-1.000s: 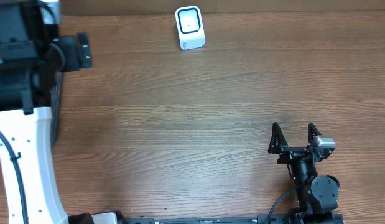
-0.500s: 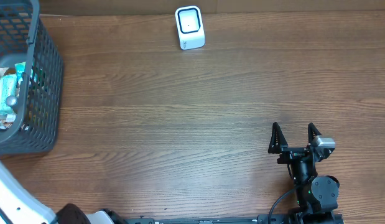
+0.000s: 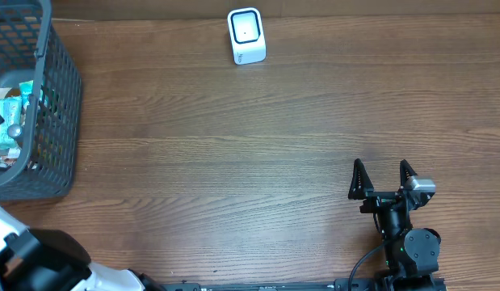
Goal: Scan the item barcode
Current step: 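Reach into the basket and grasp the yellow bottle with the left gripper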
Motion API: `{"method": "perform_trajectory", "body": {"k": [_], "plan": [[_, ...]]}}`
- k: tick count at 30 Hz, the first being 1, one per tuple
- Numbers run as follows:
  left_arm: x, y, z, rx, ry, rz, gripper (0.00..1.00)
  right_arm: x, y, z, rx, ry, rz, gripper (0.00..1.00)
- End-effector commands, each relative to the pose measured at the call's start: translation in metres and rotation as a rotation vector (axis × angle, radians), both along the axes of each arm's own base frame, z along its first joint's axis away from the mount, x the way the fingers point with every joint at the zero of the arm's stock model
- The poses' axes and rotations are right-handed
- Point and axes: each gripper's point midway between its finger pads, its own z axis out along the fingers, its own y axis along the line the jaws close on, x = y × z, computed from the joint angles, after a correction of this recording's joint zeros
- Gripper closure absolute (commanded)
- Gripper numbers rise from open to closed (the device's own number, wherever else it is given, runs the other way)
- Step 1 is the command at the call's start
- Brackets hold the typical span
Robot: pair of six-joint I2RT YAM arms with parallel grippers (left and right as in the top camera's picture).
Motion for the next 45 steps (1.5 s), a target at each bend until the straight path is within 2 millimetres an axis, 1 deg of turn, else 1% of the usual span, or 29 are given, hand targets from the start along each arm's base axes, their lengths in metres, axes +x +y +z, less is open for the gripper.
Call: {"method": "perform_trajectory", "body": {"k": [1,4,8,12,17,21,26,30,32,35,37,38,39,42,44,45], "plan": [[0.006,0.004,-0.015,-0.015,0.036,-0.055,0.0,0.0,0.0,-0.002,-0.004,-0.005,0.0,0.0],[0.011,0.005,-0.031,-0.045,0.059,-0.072,0.01,0.0,0.0,-0.002,-0.004,-0.004,0.0,0.0],[0.025,0.003,-0.051,-0.095,0.056,-0.15,0.0,0.0,0.0,-0.002,-0.004,-0.004,0.0,0.0],[0.028,0.006,-0.074,-0.136,0.089,-0.151,0.0,0.0,0.0,-0.002,-0.004,-0.004,0.0,0.0],[0.039,-0.004,-0.105,-0.227,0.098,-0.238,0.0,0.0,0.0,-0.002,-0.004,-0.004,0.0,0.0],[0.041,-0.004,-0.129,-0.275,0.129,-0.247,0.0,0.0,0.0,-0.002,-0.004,-0.005,0.0,0.0],[0.044,-0.008,-0.151,-0.317,0.163,-0.255,0.0,0.0,0.0,-0.002,-0.004,-0.004,0.0,0.0],[0.049,-0.012,-0.162,-0.331,0.174,-0.268,0.09,0.0,0.0,-0.002,-0.004,-0.005,0.0,0.0],[0.051,-0.013,-0.163,-0.329,0.173,-0.272,0.15,0.0,0.0,-0.002,-0.004,-0.005,0.0,0.0],[0.053,-0.013,-0.163,-0.325,0.17,-0.275,0.33,0.0,0.0,-0.002,-0.004,-0.004,0.0,0.0],[0.053,-0.013,-0.163,-0.327,0.17,-0.271,0.37,0.0,0.0,-0.002,-0.004,-0.005,0.0,0.0],[0.053,-0.013,-0.163,-0.329,0.169,-0.266,0.37,0.0,0.0,-0.002,-0.004,-0.004,0.0,0.0],[0.052,-0.014,-0.163,-0.33,0.17,-0.265,0.35,0.0,0.0,-0.002,-0.004,-0.004,0.0,0.0],[0.051,-0.015,-0.163,-0.336,0.174,-0.263,0.21,0.0,0.0,-0.002,-0.004,-0.005,0.0,0.0],[0.051,-0.015,-0.163,-0.343,0.172,-0.242,0.18,0.0,0.0,-0.002,-0.004,-0.005,0.0,0.0],[0.051,-0.015,-0.163,-0.345,0.171,-0.239,0.19,0.0,0.0,-0.002,-0.004,-0.005,0.0,0.0]]}}
